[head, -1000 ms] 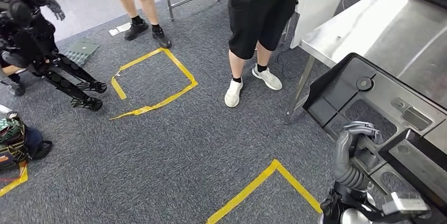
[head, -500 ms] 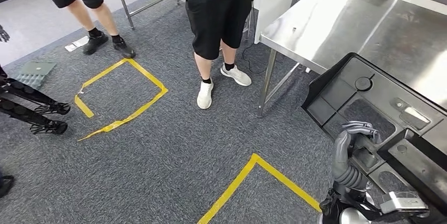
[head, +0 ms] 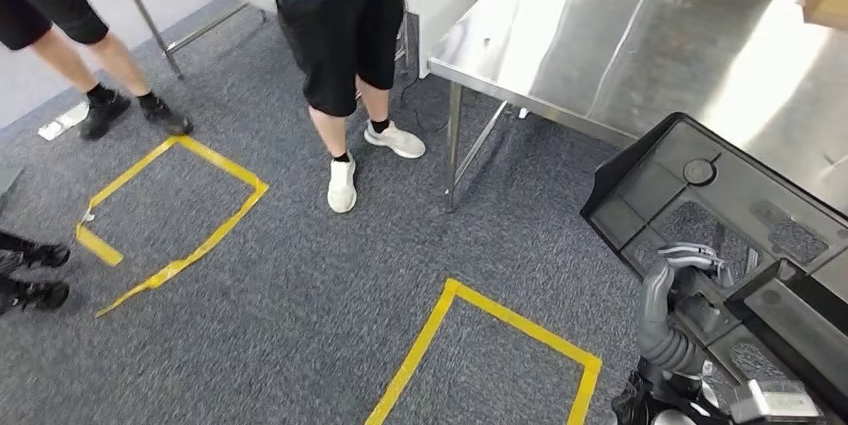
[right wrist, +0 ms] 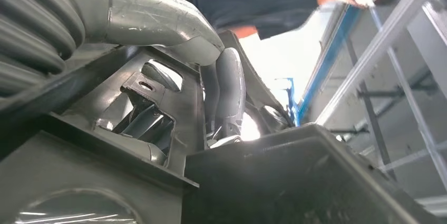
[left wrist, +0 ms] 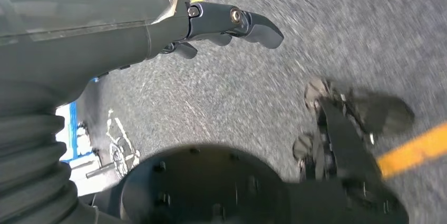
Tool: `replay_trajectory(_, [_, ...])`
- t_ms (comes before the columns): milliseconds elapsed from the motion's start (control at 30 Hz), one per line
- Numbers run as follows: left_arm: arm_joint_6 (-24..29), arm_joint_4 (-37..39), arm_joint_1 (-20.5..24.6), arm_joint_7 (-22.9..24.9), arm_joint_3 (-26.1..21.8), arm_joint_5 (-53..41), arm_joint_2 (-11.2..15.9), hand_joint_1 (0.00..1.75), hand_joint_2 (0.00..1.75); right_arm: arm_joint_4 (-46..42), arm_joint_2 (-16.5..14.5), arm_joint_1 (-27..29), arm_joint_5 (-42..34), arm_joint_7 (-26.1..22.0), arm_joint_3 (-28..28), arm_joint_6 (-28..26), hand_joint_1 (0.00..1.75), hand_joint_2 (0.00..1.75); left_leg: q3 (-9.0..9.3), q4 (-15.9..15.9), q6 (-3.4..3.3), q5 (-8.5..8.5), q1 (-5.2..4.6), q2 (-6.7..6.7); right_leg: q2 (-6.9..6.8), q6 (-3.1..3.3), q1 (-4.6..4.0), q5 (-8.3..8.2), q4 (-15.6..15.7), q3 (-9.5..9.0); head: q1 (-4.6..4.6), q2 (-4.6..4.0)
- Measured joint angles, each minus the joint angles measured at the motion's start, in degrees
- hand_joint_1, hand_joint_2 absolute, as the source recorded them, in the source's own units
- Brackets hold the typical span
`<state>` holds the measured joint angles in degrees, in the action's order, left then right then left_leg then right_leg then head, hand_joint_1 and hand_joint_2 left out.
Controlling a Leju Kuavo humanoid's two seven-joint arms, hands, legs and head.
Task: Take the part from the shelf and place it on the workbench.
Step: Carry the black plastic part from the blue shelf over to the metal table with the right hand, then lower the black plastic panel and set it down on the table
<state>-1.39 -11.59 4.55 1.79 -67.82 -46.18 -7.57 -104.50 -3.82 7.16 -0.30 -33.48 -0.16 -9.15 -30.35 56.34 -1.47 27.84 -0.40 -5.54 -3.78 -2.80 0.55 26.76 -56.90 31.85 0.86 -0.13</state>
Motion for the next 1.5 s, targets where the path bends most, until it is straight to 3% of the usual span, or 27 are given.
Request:
replay_trajectory(100, [-0.2, 0.0, 0.1, -0.5, 0.0, 0.0, -0.1, 0.0, 1.75, -0.2, 0.0, 0.3, 0.0, 0.0, -0.1, -0.1, 1.75, 1.75, 0.35, 0.0, 0.76, 0.29, 0.21, -0.68, 1.55, 0.91, 0.18, -0.25, 0.1, 0.27, 0.02, 0.0])
replay_trajectory(167, [-0.3, 0.0, 0.1, -0.7, 0.0, 0.0, -0.1, 0.0, 1.75, -0.4, 0.0, 0.2, 0.0, 0.0, -0.1, -0.1, 1.75, 1.75, -0.48, 2.3, 1.34, 2.12, 0.5, 1.84, 2.51, 1.54, 0.78, -0.52, 0.3, 0.01, -0.09, 0.0])
replay_trajectory(233, [-0.3, 0.0, 0.1, -1.0, 0.0, -0.1, -0.1, 0.0, 1.75, -0.6, -0.1, 0.2, 0.0, -0.1, 0.0, -0.1, 1.75, 1.75, -3.47, 8.9, 1.7, 6.0, 0.68, 4.84, 3.62, 2.11, 0.92, -0.73, 0.3, 0.0, -0.2, 0.0])
replay_trajectory(267, [-0.3, 0.0, 0.0, -1.1, 0.0, -0.1, -0.1, 0.0, 1.75, -0.6, -0.1, 0.2, 0.0, -0.1, 0.0, -0.2, 1.75, 1.75, -5.37, 12.8, 1.76, 7.76, 0.69, 5.41, 4.2, 2.3, 0.85, -0.79, 0.3, 0.05, -0.19, 0.0])
replay_trajectory(300, [-0.3, 0.0, 0.0, -1.2, 0.0, -0.1, -0.1, 0.0, 1.75, -0.6, -0.1, 0.2, 0.0, -0.1, 0.1, -0.2, 1.75, 1.75, -6.88, 15.8, 1.79, 8.63, 0.71, 5.64, 4.89, 2.34, 0.77, -0.81, 0.3, 0.07, -0.17, 0.0])
replay_trajectory(333, [-0.2, 0.0, 0.0, -1.3, 0.0, -0.1, -0.1, 0.0, 1.75, -0.6, -0.2, 0.2, 0.0, -0.1, 0.1, -0.3, 1.75, 1.75, -7.48, 16.6, 1.78, 8.24, 0.77, 5.72, 5.63, 2.33, 0.73, -0.81, 0.2, 0.05, -0.18, 0.0])
replay_trajectory(400, [-0.2, 0.0, -0.1, -1.4, 0.0, -0.1, 0.0, 0.0, 1.75, -0.6, -0.2, 0.2, 0.0, -0.1, 0.1, -0.4, 1.75, 1.75, -5.51, 11.9, 1.69, 4.39, 1.05, 6.15, 7.16, 2.3, 0.74, -0.8, 0.1, -0.11, -0.19, 0.0])
replay_trajectory(467, [-0.1, 0.0, -0.2, -1.4, 0.0, -0.1, 0.0, 0.0, 1.75, -0.6, -0.2, 0.1, 0.0, -0.1, 0.1, -0.4, 1.75, 1.75, -2.07, 4.3, 1.6, 0.94, 1.5, 8.28, 8.54, 2.1, 0.59, -0.8, -0.1, -0.04, -0.14, 0.0])
replay_trajectory(533, [0.0, 0.0, -0.2, -1.6, 0.0, -0.1, 0.0, 0.0, 1.75, -0.6, -0.3, 0.0, 0.1, -0.1, 0.1, -0.4, 1.75, 1.75, -0.69, 1.1, 1.35, 0.22, 1.5, 9.56, 9.69, 1.43, 0.49, -0.97, -0.2, 0.46, -0.08, 0.0])
replay_trajectory(600, [0.0, 0.0, -0.1, -2.1, 0.0, -0.1, -0.1, 0.0, 1.75, -0.6, -0.3, -0.1, 0.1, -0.1, 0.0, -0.5, 1.75, 1.75, -0.72, 0.9, 0.68, 0.08, 1.16, 8.48, 10.69, 0.54, 0.55, -1.28, -0.1, 1.09, -0.08, 0.0])
replay_trajectory(633, [0.0, 0.0, -0.1, -2.4, 0.0, -0.1, -0.1, 0.0, 1.75, -0.6, -0.3, 0.0, 0.2, -0.1, 0.0, -0.6, 1.75, 1.75, -0.69, 0.7, 0.21, -0.13, 1.12, 7.82, 10.22, 0.26, 0.59, -1.14, -0.4, 1.48, -0.08, 0.0])
replay_trajectory(700, [-0.2, 0.0, -0.1, -2.8, 0.0, -0.1, -0.2, 0.0, 1.75, -0.6, -0.2, -0.1, 0.2, -0.2, 0.0, -0.8, 1.75, 1.75, -0.68, 0.3, -0.69, -0.51, 1.23, 6.38, 7.51, 0.23, 0.38, 0.78, -3.8, 3.49, 0.27, 0.0])
replay_trajectory(767, [-0.4, 0.0, -0.1, -2.9, 0.0, -0.1, -0.2, 0.0, 1.75, -0.6, -0.2, -0.2, 0.3, -0.2, 0.0, -1.0, 1.75, 1.75, -0.85, 0.2, -1.07, -0.57, 1.15, 4.91, 5.0, 0.57, 0.37, 4.38, -11.7, 7.22, 0.64, 0.0])
replay_trajectory(833, [-0.4, 0.0, -0.2, -2.9, 0.0, -0.1, -0.2, 0.0, 1.75, -0.5, -0.1, 0.0, 0.3, -0.2, 0.0, -1.0, 1.75, 1.75, -0.97, 0.2, -1.09, -0.57, 1.08, 3.3, 4.46, 0.16, 0.48, 6.29, -17.5, 9.77, 0.78, 0.0])
replay_trajectory(867, [-0.4, 0.0, -0.3, -2.9, 0.0, -0.1, -0.2, 0.0, 1.75, -0.5, -0.1, 0.0, 0.3, -0.2, 0.0, -1.1, 1.75, 1.75, -0.96, 0.2, -1.05, -0.54, 1.09, 2.55, 4.21, -0.35, 0.58, 5.84, -16.8, 9.25, 0.87, 0.0])
replay_trajectory(900, [-0.4, 0.0, -0.3, -2.9, 0.0, -0.1, -0.2, 0.0, 1.75, -0.5, -0.1, 0.0, 0.3, -0.2, 0.0, -1.1, 1.75, 1.75, -0.89, 0.2, -0.97, -0.49, 1.12, 1.82, 3.71, -0.96, 0.7, 4.66, -13.9, 7.53, 0.93, 0.0])
replay_trajectory(967, [-0.4, 0.0, -0.3, -2.9, 0.0, -0.1, -0.3, 0.0, 1.75, -0.5, 0.0, -0.1, 0.3, -0.2, 0.0, -1.1, 1.75, 1.75, -0.62, 0.4, -0.49, -0.21, 0.95, 0.62, 1.26, -1.73, 0.78, 1.83, -5.2, 2.49, 1.18, 0.0])
replay_trajectory(1033, [-0.4, 0.0, -0.3, -3.0, 0.0, -0.1, -0.3, 0.0, 1.75, -0.5, 0.0, -0.1, 0.3, -0.2, 0.0, -1.1, 1.75, 1.75, -0.35, 0.5, 0.21, 0.07, 0.59, -0.47, -0.29, -1.16, 0.57, 0.38, -0.6, -0.09, 1.27, 0.0])
replay_trajectory(1100, [-0.4, 0.0, -0.2, -3.0, 0.0, -0.1, -0.2, 0.0, 1.75, -0.5, 0.0, -0.1, 0.3, -0.2, 0.0, -1.1, 1.75, 1.75, -0.13, 0.5, 0.82, 0.15, 0.56, -1.64, 0.68, -0.08, 0.4, -0.01, -0.4, 0.02, 1.2, 0.0])
replay_trajectory(1133, [-0.4, 0.0, -0.1, -3.1, 0.0, -0.1, -0.2, 0.0, 1.75, -0.6, 0.0, 0.0, 0.3, -0.2, -0.1, -1.1, 1.75, 1.75, -0.09, 0.7, 1.19, 0.37, 0.76, -1.31, 1.36, 0.31, 0.59, -0.14, -0.4, 0.15, 1.13, 0.0])
replay_trajectory(1200, [-0.3, 0.0, 0.0, -3.3, 0.0, -0.1, -0.2, 0.0, 1.75, -0.6, -0.1, 0.1, 0.5, -0.3, 0.0, -1.1, 1.75, 1.75, -1.32, 3.6, 1.8, 2.64, 1.15, 1.7, 2.45, 1.24, 1.06, -0.43, -0.2, 0.23, 1.0, 0.0])
replay_trajectory(1267, [-0.1, 0.0, 0.0, -3.7, 0.0, -0.1, -0.2, 0.0, 1.75, -0.7, -0.4, 0.1, 0.7, -0.5, 0.0, -1.1, 1.75, 1.75, -4.81, 10.9, 2.03, 6.62, 1.33, 4.93, 3.23, 1.83, 1.09, -0.54, -0.2, 0.35, 0.81, 0.0])
replay_trajectory(1333, [0.1, 0.0, 0.0, -4.0, 0.0, -0.2, -0.3, 0.0, 1.75, -0.7, -0.6, 0.2, 1.0, -0.6, 0.0, -1.1, 1.75, 1.75, -7.93, 16.9, 1.98, 8.48, 1.32, 5.57, 3.95, 1.96, 0.87, -0.53, -0.3, 0.37, 0.74, 0.0])
replay_trajectory(1367, [0.2, 0.0, 0.1, -4.0, 0.0, -0.2, -0.2, 0.0, 1.75, -0.7, -0.6, 0.2, 1.1, -0.6, 0.0, -1.1, 1.75, 1.75, -8.17, 17.2, 1.87, 7.75, 1.32, 5.61, 4.29, 1.96, 0.79, -0.53, -0.3, 0.31, 0.73, 0.0])
replay_trajectory(1400, [0.4, 0.0, 0.0, -4.0, 0.0, -0.3, -0.2, 0.0, 1.75, -0.6, -0.6, 0.3, 1.1, -0.6, 0.0, -1.1, 1.75, 1.75, -7.25, 15.0, 1.71, 6.01, 1.33, 5.64, 4.62, 1.95, 0.76, -0.52, -0.3, 0.21, 0.71, 0.0])
replay_trajectory(1467, [0.7, 0.0, -0.1, -4.0, 0.0, -0.5, -0.2, 0.0, 1.75, -0.6, -0.7, 0.3, 1.3, -0.6, 0.1, -1.1, 1.75, 1.75, -3.58, 7.3, 1.33, 2.01, 1.35, 5.96, 5.18, 1.87, 0.59, -0.48, -0.4, 0.06, 0.62, 0.0])
replay_trajectory(1500, [0.9, 0.0, -0.1, -4.1, 0.0, -0.6, -0.2, 0.0, 1.75, -0.6, -0.7, 0.3, 1.4, -0.6, 0.1, -1.0, 1.75, 1.75, -2.12, 4.1, 1.17, 0.84, 1.32, 6.16, 5.4, 1.73, 0.42, -0.47, -0.4, 0.11, 0.63, 0.0])
